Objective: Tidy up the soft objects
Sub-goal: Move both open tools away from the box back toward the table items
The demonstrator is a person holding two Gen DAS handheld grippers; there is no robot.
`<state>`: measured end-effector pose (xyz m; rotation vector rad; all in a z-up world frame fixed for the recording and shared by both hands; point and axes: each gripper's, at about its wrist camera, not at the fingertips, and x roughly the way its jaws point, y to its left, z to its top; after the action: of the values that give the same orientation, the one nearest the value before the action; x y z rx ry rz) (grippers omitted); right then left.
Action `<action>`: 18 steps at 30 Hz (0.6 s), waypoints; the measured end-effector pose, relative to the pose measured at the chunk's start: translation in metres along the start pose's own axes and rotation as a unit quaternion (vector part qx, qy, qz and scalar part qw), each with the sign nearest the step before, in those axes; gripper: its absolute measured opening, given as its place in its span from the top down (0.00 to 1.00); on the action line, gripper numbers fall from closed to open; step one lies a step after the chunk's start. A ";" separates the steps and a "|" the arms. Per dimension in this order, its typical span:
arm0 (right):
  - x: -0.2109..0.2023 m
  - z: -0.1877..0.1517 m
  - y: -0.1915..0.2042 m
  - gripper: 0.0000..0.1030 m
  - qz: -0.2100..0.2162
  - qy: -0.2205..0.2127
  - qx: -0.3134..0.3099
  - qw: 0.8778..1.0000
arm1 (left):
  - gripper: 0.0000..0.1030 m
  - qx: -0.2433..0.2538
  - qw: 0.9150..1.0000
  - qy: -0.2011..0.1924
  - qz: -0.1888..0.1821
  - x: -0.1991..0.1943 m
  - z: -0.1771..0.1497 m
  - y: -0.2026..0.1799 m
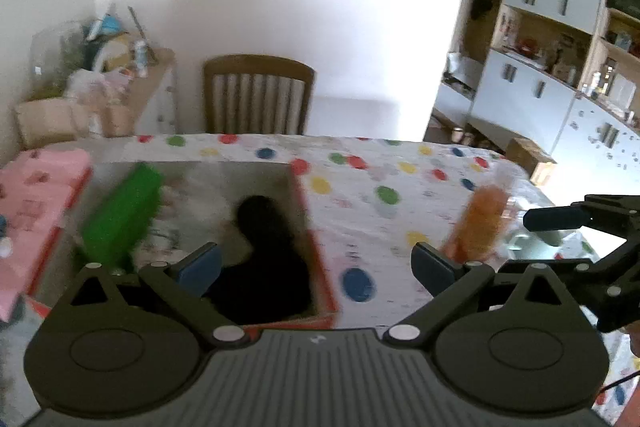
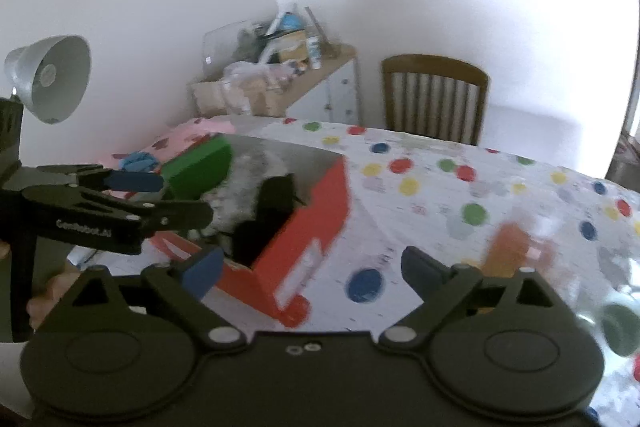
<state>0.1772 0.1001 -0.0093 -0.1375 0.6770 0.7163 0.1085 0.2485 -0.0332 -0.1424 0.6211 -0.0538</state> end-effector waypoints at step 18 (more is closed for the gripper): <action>-0.083 -0.050 -0.161 0.03 -0.090 -0.001 0.067 0.994 | 0.00 0.036 0.998 -0.005 -0.056 0.060 -0.013 -0.166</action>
<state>0.2091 -0.0845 -0.0140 -0.0740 0.6997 0.4957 0.1485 0.0773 -0.0541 -0.1071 0.5995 -0.1835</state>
